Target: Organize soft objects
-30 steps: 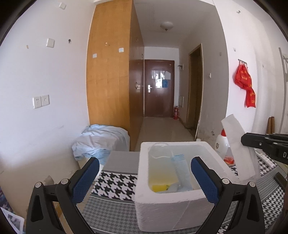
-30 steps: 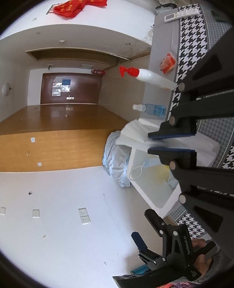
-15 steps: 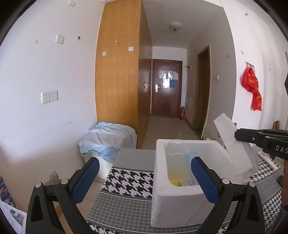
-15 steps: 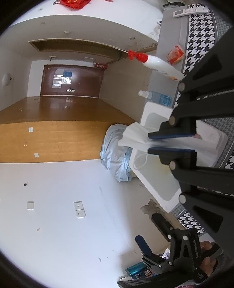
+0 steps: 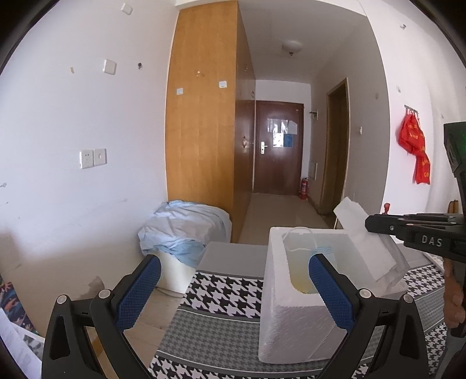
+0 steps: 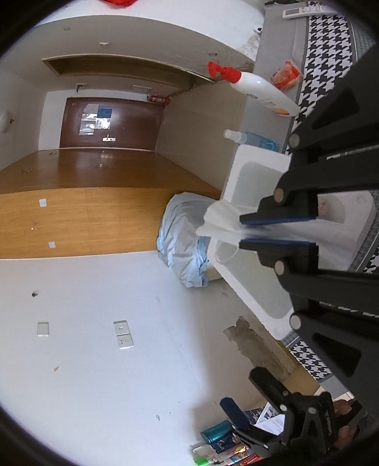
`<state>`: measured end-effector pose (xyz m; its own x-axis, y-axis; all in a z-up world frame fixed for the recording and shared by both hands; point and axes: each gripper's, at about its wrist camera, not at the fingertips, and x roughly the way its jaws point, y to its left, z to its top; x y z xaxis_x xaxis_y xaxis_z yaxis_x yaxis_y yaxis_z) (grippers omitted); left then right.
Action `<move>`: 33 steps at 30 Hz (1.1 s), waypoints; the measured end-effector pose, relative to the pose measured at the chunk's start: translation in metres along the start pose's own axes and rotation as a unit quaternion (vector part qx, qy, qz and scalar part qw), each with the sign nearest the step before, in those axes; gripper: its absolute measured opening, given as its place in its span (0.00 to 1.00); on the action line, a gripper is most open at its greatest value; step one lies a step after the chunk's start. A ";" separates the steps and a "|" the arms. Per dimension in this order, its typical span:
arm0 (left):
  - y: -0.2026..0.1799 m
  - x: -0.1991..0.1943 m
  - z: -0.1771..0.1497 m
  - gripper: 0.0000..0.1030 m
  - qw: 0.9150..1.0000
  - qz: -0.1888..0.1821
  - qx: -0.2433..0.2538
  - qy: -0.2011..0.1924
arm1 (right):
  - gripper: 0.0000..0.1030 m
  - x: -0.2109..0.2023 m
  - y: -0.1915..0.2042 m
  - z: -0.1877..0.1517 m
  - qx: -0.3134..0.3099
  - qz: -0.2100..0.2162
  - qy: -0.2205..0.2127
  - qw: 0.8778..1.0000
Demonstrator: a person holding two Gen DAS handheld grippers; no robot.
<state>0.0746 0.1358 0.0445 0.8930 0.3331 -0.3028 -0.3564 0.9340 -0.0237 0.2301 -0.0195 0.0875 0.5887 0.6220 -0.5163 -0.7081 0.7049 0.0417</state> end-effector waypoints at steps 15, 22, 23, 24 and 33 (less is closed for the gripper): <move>0.003 -0.002 -0.001 0.99 1.000 0.001 -0.005 0.004 | 0.71 -0.013 0.006 -0.006 -0.007 0.002 -0.011 1.000; -0.006 -0.008 0.001 0.99 1.000 -0.008 0.001 0.000 | 0.72 -0.032 -0.007 -0.013 0.015 -0.008 -0.023 1.000; -0.007 -0.009 0.001 0.99 1.000 -0.010 0.002 -0.002 | 0.72 -0.035 -0.010 -0.014 0.018 -0.009 -0.024 0.999; -0.008 -0.011 0.002 0.99 1.000 -0.013 0.003 -0.003 | 0.72 -0.037 -0.011 -0.015 0.020 -0.011 -0.026 0.999; -0.021 -0.024 0.007 0.99 0.999 -0.029 0.008 -0.019 | 0.82 -0.066 -0.021 -0.024 0.034 -0.024 -0.050 0.998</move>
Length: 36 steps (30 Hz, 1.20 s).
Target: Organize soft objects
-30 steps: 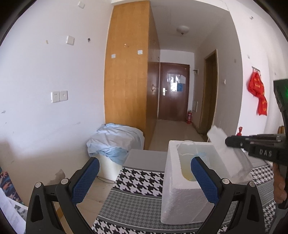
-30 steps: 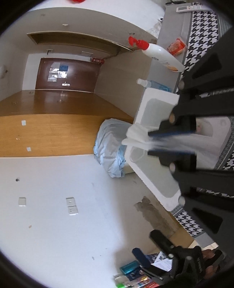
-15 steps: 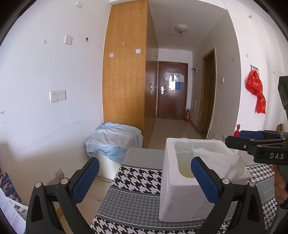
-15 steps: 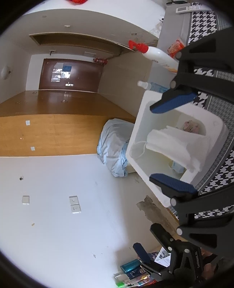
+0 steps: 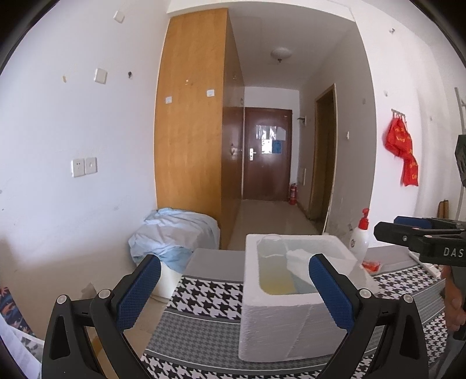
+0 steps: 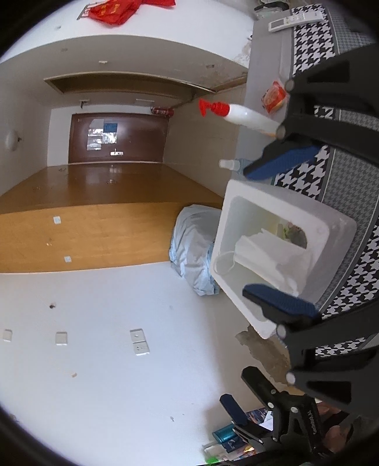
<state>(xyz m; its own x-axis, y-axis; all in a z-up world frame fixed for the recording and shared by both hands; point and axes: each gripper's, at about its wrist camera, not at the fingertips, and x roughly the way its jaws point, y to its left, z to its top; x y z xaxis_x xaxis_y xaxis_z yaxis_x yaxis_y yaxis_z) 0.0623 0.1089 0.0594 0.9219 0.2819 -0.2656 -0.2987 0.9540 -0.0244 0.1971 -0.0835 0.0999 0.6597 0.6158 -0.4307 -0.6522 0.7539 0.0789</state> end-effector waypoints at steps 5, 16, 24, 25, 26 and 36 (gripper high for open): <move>-0.005 -0.004 0.002 0.99 1.000 -0.009 0.003 -0.005 | 0.82 -0.016 -0.005 -0.003 0.002 -0.010 -0.012 1.000; -0.032 -0.021 0.008 0.99 0.999 -0.041 0.016 -0.020 | 0.93 -0.055 -0.011 -0.018 0.003 -0.031 -0.059 0.998; -0.051 -0.037 0.008 0.99 0.997 -0.064 0.018 -0.031 | 0.97 -0.084 -0.010 -0.030 -0.011 -0.053 -0.088 0.995; -0.053 -0.039 0.008 0.99 0.997 -0.066 0.016 -0.033 | 0.98 -0.087 -0.010 -0.032 -0.009 -0.054 -0.092 0.994; -0.054 -0.041 0.008 0.99 0.997 -0.066 0.016 -0.036 | 0.99 -0.090 -0.010 -0.033 -0.009 -0.054 -0.094 0.994; -0.072 -0.057 -0.005 0.99 0.996 -0.072 0.023 -0.046 | 0.99 -0.106 -0.011 -0.058 -0.007 -0.073 -0.109 0.991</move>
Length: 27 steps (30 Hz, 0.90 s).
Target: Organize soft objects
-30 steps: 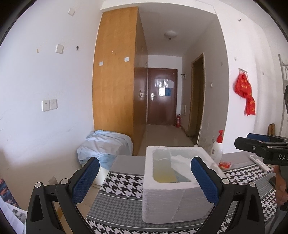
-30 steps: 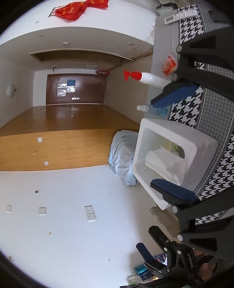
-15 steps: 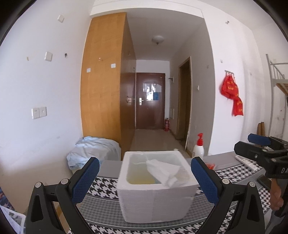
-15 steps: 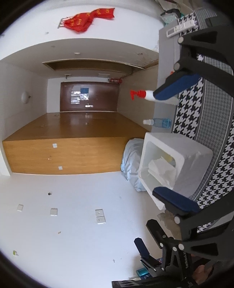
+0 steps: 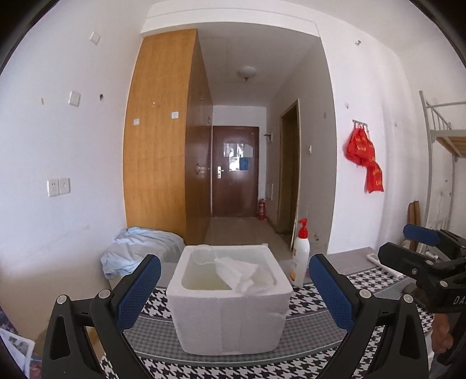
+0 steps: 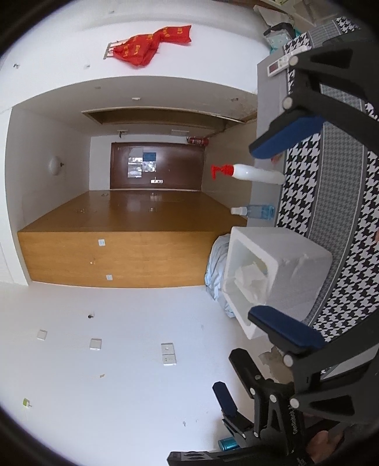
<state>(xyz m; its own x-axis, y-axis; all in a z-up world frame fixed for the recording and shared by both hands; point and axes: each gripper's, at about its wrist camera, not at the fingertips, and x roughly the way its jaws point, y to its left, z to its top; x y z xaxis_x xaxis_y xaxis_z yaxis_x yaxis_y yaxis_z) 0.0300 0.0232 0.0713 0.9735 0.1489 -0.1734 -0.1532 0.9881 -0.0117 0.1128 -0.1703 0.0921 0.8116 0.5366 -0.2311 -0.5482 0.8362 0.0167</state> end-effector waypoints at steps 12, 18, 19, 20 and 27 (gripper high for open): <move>-0.010 -0.012 -0.024 0.99 1.000 -0.009 -0.002 -0.005 | 0.99 -0.015 -0.009 -0.032 0.013 -0.014 -0.009 1.000; -0.015 -0.017 -0.030 0.99 1.000 -0.009 -0.001 -0.010 | 0.99 -0.019 -0.010 -0.045 0.013 -0.035 -0.004 0.999; -0.016 -0.017 -0.031 0.99 1.000 -0.011 0.000 -0.009 | 0.99 -0.019 -0.010 -0.046 0.014 -0.037 -0.004 0.999; -0.017 -0.017 -0.032 0.99 1.000 -0.012 0.001 -0.008 | 0.99 -0.021 -0.011 -0.048 0.017 -0.041 -0.005 0.999; -0.017 -0.016 -0.040 0.99 1.000 -0.014 -0.004 -0.003 | 0.99 -0.025 -0.020 -0.058 0.032 -0.047 -0.001 0.998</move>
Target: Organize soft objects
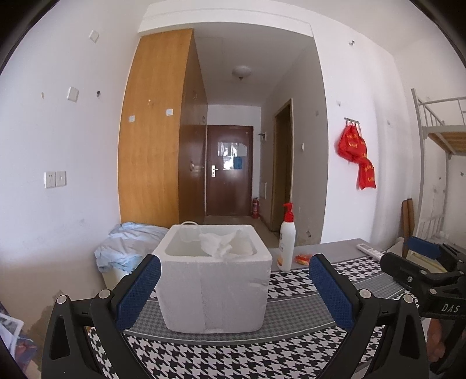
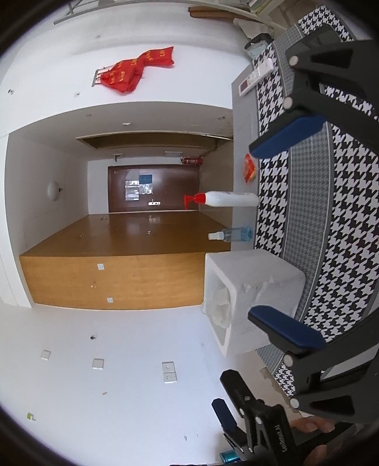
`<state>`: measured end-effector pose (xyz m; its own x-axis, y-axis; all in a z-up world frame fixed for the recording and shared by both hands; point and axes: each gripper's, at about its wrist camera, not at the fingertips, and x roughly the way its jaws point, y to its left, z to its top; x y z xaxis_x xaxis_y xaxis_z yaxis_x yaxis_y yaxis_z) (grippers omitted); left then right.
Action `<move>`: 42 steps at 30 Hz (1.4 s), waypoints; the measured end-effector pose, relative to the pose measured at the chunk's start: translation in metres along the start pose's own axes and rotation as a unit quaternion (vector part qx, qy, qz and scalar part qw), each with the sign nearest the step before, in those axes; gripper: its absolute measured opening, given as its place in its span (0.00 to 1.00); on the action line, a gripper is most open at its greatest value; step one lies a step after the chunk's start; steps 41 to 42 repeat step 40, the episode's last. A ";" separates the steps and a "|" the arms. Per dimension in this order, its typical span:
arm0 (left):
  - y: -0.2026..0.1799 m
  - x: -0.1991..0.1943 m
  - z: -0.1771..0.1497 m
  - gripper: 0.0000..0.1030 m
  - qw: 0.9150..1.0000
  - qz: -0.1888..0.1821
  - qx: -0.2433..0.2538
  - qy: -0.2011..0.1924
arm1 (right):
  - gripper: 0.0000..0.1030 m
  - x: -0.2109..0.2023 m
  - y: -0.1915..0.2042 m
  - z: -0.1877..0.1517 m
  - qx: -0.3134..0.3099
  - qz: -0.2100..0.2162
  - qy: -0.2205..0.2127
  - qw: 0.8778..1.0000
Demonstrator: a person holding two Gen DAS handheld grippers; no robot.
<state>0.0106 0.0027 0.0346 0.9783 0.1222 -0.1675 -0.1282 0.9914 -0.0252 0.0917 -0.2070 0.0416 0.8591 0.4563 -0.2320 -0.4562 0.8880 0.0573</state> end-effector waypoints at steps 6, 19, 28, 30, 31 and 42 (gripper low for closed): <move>-0.001 0.001 -0.004 0.99 1.000 0.000 -0.002 0.006 | 0.99 -0.003 -0.004 -0.001 0.007 -0.002 -0.001 1.000; -0.004 -0.001 -0.007 0.99 1.000 -0.003 0.001 0.008 | 0.99 -0.005 -0.002 -0.002 0.002 0.000 0.002 1.000; -0.005 -0.003 -0.008 0.99 1.000 -0.002 0.001 0.010 | 0.99 -0.006 -0.002 -0.004 0.003 0.002 0.004 1.000; -0.005 -0.003 -0.008 0.99 1.000 -0.004 0.001 0.010 | 0.99 -0.006 -0.002 -0.004 0.002 0.001 0.006 1.000; -0.005 -0.003 -0.008 0.99 1.000 -0.003 0.001 0.010 | 0.99 -0.006 -0.002 -0.004 0.001 0.000 0.006 1.000; -0.005 -0.004 -0.008 0.99 1.000 -0.008 0.003 0.010 | 0.99 -0.006 -0.002 -0.005 0.003 0.001 0.010 1.000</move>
